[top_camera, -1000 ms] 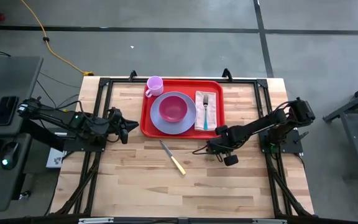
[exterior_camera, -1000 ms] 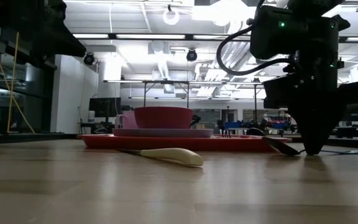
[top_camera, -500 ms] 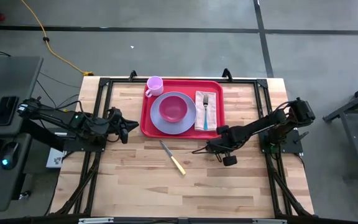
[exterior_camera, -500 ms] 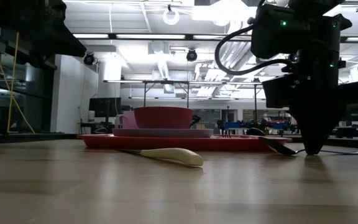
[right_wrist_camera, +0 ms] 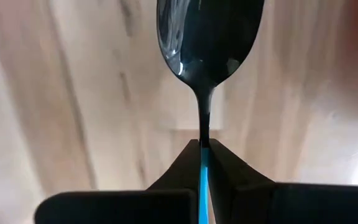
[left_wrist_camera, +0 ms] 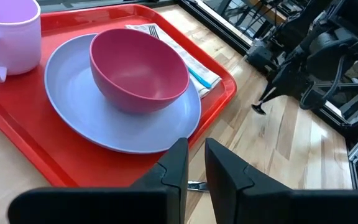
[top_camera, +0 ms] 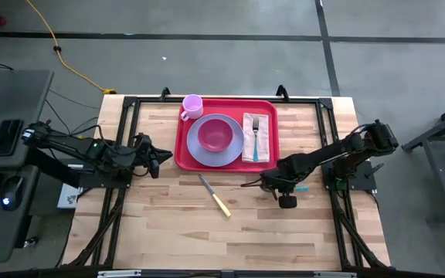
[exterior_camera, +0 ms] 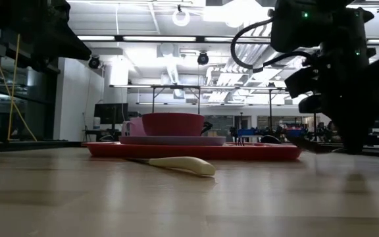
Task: Set up tray
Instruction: Put the blue spoon to the left of the blue fork on the light pink napkin
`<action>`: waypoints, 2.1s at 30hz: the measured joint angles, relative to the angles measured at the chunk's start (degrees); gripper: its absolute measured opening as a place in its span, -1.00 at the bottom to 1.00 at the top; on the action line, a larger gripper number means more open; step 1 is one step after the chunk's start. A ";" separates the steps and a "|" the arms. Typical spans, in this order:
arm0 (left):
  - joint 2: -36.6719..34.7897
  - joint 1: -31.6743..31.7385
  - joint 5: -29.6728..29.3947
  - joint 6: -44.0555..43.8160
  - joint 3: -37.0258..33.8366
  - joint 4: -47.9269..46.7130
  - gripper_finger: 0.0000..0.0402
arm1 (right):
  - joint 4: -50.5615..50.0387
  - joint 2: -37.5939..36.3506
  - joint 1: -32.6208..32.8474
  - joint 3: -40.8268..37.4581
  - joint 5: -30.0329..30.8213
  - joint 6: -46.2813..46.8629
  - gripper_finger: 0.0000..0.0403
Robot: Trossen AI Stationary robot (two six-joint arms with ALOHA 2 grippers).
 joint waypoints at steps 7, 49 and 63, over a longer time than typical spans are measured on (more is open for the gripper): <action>0.02 0.00 0.00 0.00 0.00 -0.03 -0.57 | -5.66 -0.07 0.03 5.60 -1.78 4.77 -1.00; -0.01 0.00 -1.38 3.50 0.00 -8.15 -0.57 | 8.16 3.80 -29.54 18.42 -3.28 44.70 -1.00; -0.02 0.00 -1.27 3.50 0.00 -11.14 -0.57 | 11.28 3.82 -34.92 19.90 -4.04 48.43 -1.00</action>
